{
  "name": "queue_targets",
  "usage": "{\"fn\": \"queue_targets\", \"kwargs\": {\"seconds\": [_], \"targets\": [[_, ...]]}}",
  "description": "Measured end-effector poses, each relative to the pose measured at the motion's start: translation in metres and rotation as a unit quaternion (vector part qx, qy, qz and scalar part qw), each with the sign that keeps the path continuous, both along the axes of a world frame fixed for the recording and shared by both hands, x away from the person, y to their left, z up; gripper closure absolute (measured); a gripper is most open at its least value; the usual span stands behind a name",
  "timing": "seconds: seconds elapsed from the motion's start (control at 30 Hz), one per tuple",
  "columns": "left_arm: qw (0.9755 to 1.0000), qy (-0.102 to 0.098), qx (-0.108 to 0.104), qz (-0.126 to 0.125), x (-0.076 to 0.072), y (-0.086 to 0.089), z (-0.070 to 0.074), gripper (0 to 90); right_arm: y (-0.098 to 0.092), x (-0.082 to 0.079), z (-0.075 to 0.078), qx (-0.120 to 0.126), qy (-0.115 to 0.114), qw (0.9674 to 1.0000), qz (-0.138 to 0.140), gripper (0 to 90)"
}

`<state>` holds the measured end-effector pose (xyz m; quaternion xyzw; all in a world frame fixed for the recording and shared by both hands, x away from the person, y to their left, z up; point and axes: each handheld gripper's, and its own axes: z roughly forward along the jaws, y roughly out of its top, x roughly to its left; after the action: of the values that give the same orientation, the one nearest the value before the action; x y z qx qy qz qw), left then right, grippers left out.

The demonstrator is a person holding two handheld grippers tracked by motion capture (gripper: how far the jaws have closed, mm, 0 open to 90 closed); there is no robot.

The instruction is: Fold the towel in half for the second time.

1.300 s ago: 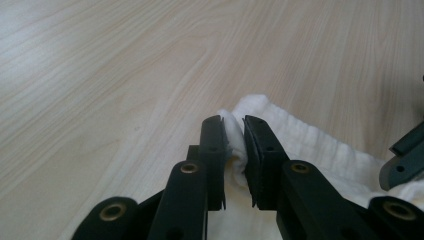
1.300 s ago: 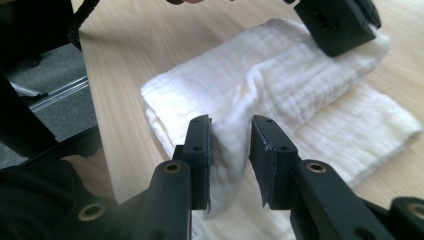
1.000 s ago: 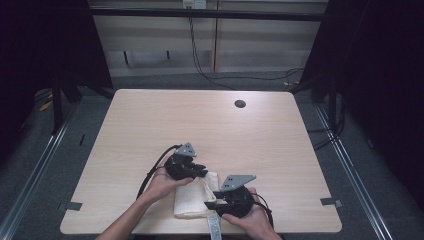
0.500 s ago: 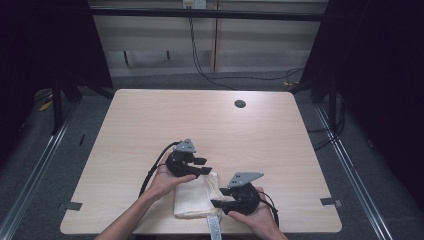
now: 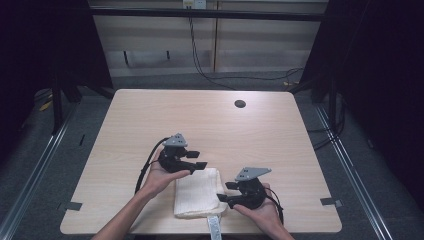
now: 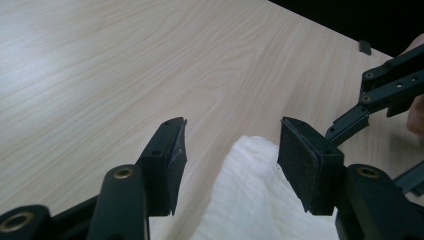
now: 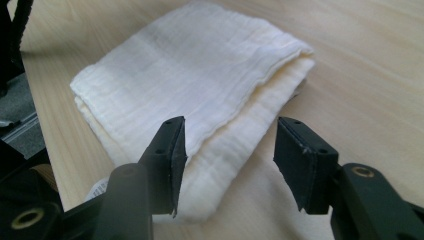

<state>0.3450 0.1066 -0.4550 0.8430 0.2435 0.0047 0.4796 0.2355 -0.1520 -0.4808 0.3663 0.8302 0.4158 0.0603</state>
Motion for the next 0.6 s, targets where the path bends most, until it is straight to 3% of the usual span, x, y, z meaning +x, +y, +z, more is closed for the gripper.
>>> {"fn": "queue_targets", "kwargs": {"seconds": [0.27, 0.37, 0.43, 0.6], "targets": [[0.9997, -0.011, 0.02, 0.003, -0.007, 0.013, 0.007, 44.5, -0.019, 0.0, 0.017, 0.032, -0.025, 0.9991, -0.005, 49.2], [0.9992, -0.015, 0.037, 0.008, -0.017, 0.019, 0.009, 46.0, -0.027, -0.001, 0.021, 0.032, -0.032, 0.9989, -0.011, 48.3], [0.9993, -0.013, 0.034, 0.004, -0.019, 0.021, 0.009, 45.9, -0.03, -0.001, 0.023, 0.033, -0.032, 0.9988, -0.014, 48.2], [0.9991, -0.012, 0.041, 0.004, -0.029, 0.033, 0.013, 39.0, -0.053, 0.002, 0.032, 0.047, -0.032, 0.9979, -0.03, 48.0]]}}
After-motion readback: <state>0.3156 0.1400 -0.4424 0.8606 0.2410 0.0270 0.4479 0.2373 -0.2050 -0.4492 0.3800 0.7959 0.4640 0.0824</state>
